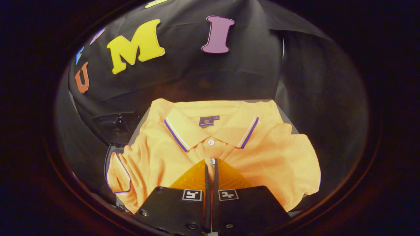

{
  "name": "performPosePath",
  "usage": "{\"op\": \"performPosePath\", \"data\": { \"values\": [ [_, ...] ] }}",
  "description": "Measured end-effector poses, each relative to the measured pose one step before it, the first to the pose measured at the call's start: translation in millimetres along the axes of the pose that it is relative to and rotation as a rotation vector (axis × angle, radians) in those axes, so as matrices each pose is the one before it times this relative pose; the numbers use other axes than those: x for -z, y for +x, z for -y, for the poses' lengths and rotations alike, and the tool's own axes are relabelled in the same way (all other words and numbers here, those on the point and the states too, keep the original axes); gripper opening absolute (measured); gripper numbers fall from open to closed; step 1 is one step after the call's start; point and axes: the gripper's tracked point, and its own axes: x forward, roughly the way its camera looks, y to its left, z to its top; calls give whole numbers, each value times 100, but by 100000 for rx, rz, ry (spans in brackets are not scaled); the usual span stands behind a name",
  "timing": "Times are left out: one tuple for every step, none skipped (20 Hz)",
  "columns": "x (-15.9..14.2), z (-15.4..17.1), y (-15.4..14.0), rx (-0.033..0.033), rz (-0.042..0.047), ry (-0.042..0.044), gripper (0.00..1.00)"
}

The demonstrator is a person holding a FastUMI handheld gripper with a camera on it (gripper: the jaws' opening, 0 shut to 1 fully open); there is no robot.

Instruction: Put the clothes into the washing machine and then close the washing machine lid.

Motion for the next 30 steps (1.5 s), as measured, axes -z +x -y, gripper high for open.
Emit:
{"op": "performPosePath", "data": {
  "values": [
    [-11,-33,-23,654,-830,-121,5],
    [-85,-13,-26,933,-34,-1205,5],
    [12,-13,-120,906,-23,-2047,5],
    [-114,68,-192,1315,483,-1855,5],
    [-269,-9,-194,1179,867,-905,5],
    [-179,-139,-347,588,674,88,5],
    [-226,-146,-277,52,480,316,5],
    [-364,-68,-433,-482,568,-29,5],
    [-461,-177,-341,-590,1026,-442,5],
    [-519,-51,-428,-468,1188,-293,5],
    [-662,-203,-519,-737,1521,253,5],
    [-716,-264,-653,-1187,1768,419,5],
    [-830,-417,-683,-1320,1869,270,5],
    [-853,-419,-553,-1082,1854,323,5],
    [-858,-467,-460,-617,1296,61,5],
    [-743,-464,-420,-421,1212,-176,5],
    [-815,-303,-568,-83,1216,-254,5],
    [-841,-233,-532,6,1118,-192,5],
    [-985,-488,-462,-481,1581,-121,5],
    [-847,-434,-448,-200,1797,-416,5],
    [-814,-424,-416,-11,1472,-812,5],
    [-737,-448,-339,-243,1228,-957,5],
    [-830,-480,-194,-237,1179,-513,5],
    [-881,-450,-329,-497,1259,35,5],
    [-894,-531,-236,-725,1257,238,5],
    [-932,-533,-181,-650,1360,-119,5],
    [-688,-431,-134,-480,1376,-269,4],
    [-749,-361,-406,-775,1158,-218,4],
    [-624,-479,-260,-714,984,-113,4],
    [-458,-519,-265,-847,845,-477,4]
  ]
}}
